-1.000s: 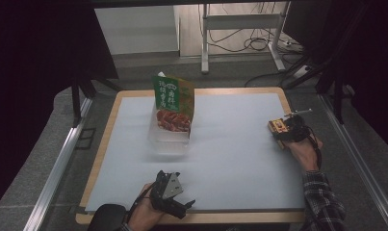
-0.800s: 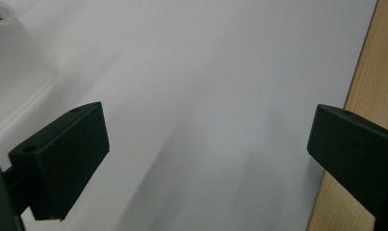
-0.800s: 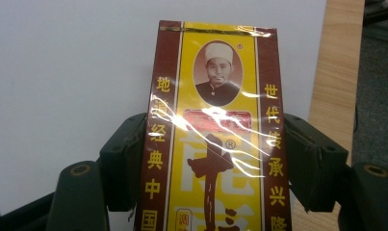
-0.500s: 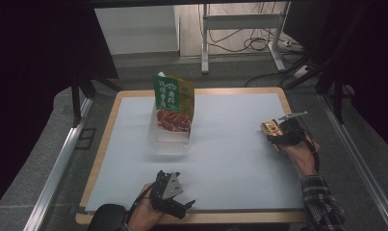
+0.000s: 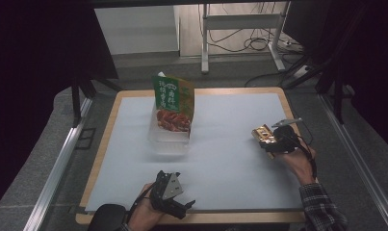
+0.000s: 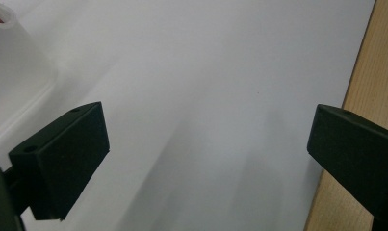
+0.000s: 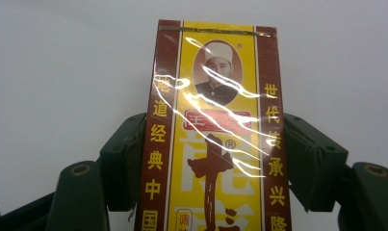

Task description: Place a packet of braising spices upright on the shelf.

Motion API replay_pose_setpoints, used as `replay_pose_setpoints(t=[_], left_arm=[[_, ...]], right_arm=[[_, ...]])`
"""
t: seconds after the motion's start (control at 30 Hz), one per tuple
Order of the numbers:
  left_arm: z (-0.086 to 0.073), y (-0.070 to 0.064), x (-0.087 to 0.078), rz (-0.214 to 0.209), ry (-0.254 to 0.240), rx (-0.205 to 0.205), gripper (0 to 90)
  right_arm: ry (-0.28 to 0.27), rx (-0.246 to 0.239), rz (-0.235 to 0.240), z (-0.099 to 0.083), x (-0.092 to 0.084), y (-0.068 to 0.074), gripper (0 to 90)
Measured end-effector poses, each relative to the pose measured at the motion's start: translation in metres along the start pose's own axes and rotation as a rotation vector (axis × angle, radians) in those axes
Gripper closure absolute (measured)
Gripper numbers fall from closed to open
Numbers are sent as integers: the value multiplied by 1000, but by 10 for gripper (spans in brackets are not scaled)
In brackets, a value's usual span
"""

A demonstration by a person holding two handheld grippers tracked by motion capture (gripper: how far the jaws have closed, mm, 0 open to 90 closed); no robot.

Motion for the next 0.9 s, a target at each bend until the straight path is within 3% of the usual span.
replay_pose_setpoints(t=[0.27, 0.6, 0.9], left_arm=[[0, 0, 0, 0, -1, 0, 7], [0, -1, 0, 1, -1, -1, 8], [0, -1, 0, 1, 0, -1, 7]], right_arm=[[-8, -68, 55, -1, -8, 33, 314], [-17, -117, 131, -2, -15, 73, 314], [10, -157, 177, -7, -9, 102, 314]])
Point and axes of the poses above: each handheld gripper's, and its own axes: x roughly forward along the jaws, z roughly out of its top, y roughly to its left, the point moved 10 cm from there along x, roughly forward along the jaws, and after that the axes turned 3 degrees about -y, right-handed, at the moved point
